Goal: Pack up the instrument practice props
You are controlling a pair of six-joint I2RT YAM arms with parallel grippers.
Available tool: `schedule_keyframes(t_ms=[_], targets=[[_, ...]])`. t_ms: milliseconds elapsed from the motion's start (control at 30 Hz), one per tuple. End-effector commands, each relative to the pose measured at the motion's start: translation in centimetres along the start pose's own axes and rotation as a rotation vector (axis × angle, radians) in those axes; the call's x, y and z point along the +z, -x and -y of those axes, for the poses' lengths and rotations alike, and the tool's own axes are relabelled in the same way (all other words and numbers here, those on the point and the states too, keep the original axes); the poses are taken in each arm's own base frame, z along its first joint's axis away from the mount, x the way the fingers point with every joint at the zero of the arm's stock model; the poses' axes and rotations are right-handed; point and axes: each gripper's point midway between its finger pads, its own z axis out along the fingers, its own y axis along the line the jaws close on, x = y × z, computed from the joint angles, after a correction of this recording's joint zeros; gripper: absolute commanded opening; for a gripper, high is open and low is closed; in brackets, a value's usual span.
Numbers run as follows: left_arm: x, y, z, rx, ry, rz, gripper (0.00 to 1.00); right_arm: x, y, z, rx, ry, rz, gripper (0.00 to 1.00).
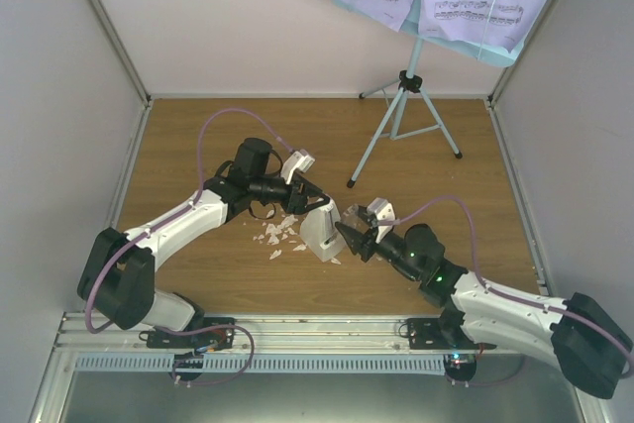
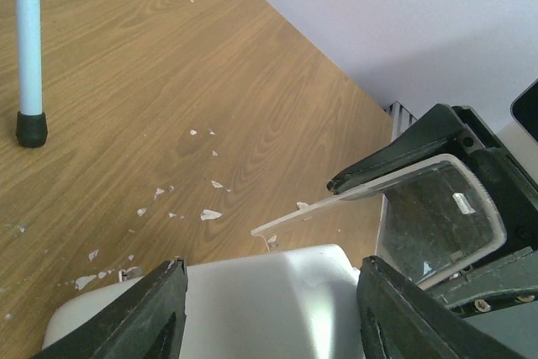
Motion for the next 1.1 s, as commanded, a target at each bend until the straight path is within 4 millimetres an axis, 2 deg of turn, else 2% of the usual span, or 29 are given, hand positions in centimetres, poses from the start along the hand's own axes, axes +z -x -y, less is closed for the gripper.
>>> schedule_keyframes(t_ms=[0,167,300,700,1067], targets=[[0.2,-0.2,-0.3,0.013,-0.016,-0.003,0.52,0.3,2.5,-0.9,-0.052,0.053,0.087,0.51],[0.3,-0.4,-0.3,0.013,-0.019,-0.010,0.47,0.8,2.2,-0.8,-0.103,0.049,0.086,0.51],[0.3,-0.4,-0.4,0.016,-0.013,-0.012,0.47,1.2,2.5,-1.1,-0.110,0.064,0.107,0.51],[0.3,-0.3,-0.5,0.021,-0.010,-0.013,0.46,1.8,1.7,-1.4,-0.110,0.090,0.123,0.50],[0.4,-0.4,-0.6,0.019,-0.009,-0.017,0.45,2.3,-1.0,-1.5,-0.096,0.097,0.067,0.50]])
